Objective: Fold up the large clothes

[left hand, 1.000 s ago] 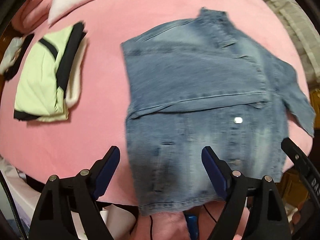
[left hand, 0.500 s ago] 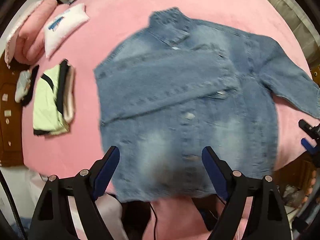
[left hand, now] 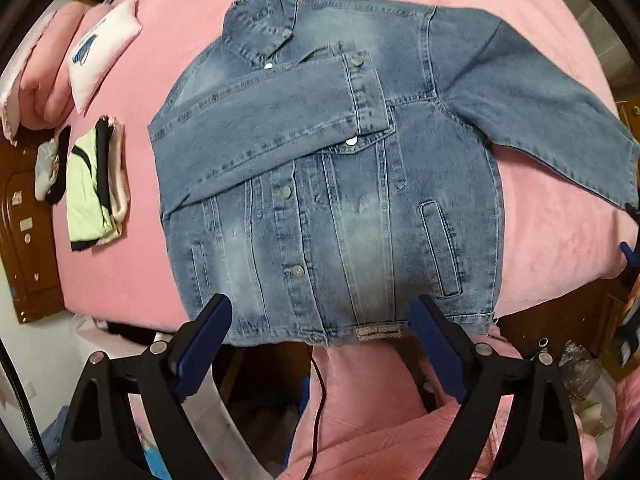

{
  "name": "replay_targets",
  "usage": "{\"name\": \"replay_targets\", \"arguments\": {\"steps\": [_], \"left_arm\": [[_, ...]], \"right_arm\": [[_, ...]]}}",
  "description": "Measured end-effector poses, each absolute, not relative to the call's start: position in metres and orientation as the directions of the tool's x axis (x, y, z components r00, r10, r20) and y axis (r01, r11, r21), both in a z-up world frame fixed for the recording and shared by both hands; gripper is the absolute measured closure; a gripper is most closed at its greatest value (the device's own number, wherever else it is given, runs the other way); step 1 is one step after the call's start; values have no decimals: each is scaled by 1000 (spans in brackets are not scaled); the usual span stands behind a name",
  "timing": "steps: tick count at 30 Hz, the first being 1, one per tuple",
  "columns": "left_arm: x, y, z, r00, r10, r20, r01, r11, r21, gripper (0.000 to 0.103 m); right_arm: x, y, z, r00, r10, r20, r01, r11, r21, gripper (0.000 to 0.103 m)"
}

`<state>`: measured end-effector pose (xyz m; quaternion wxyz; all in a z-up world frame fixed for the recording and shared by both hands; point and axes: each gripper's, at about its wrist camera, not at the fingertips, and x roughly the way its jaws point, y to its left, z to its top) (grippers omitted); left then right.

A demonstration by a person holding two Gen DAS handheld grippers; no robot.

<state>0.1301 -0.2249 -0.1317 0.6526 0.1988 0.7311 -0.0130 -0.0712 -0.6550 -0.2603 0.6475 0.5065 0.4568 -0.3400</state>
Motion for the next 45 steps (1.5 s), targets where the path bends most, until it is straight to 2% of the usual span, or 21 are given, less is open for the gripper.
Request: {"name": "replay_targets", "arguments": {"steps": [1,4,6,7,8,13,17,20,25,32,35,38,42,45], "left_arm": [[132,-229,-133,-92,274,-957,305,923,235,13],[133,-242,-134,-141,271,-952,319,923,215,13],[131,-251,-132,-138,271,-953,345,915,210,13],[129,-257,-130,-128,277,-952,368,905,214,13],[127,-261,-129,-120,285,-951,383,897,221,13],[124,-266,-131,-89,330,-940,442,859,260,13],[133,-248,-133,-99,288,-953,407,885,225,13],[141,-226,-137,-106,236,-966,365,913,183,13],[152,-177,-146,-112,160,-981,319,941,117,13],[165,-78,-143,-47,135,-990,313,943,114,13],[175,-30,-145,-7,144,-990,312,941,134,13],[187,15,-148,12,145,-989,303,942,142,13],[205,57,-148,25,125,-992,260,957,128,13],[219,80,-150,53,90,-994,214,972,100,13]], "right_arm": [[-73,-664,-264,369,18,-929,905,218,364,29],[-82,-693,-281,419,4,-908,906,65,418,50],[-79,-707,-292,435,21,-900,900,13,436,57],[-77,-709,-293,439,22,-898,898,11,440,69],[-74,-711,-294,452,22,-892,892,16,452,87],[-70,-715,-292,486,-8,-874,874,-7,486,91],[-77,-704,-269,522,-89,-848,851,-18,525,92],[-69,-689,-235,535,-160,-829,844,62,533,92],[-37,-641,-163,593,-235,-770,798,301,523,93],[10,-550,-67,754,-282,-594,654,416,632,93],[45,-488,-37,820,-263,-509,566,509,648,93],[79,-424,-29,855,-206,-476,497,590,636,93],[124,-340,-39,843,-107,-526,437,706,557,93],[156,-284,-66,807,28,-589,373,750,546,93]]}}
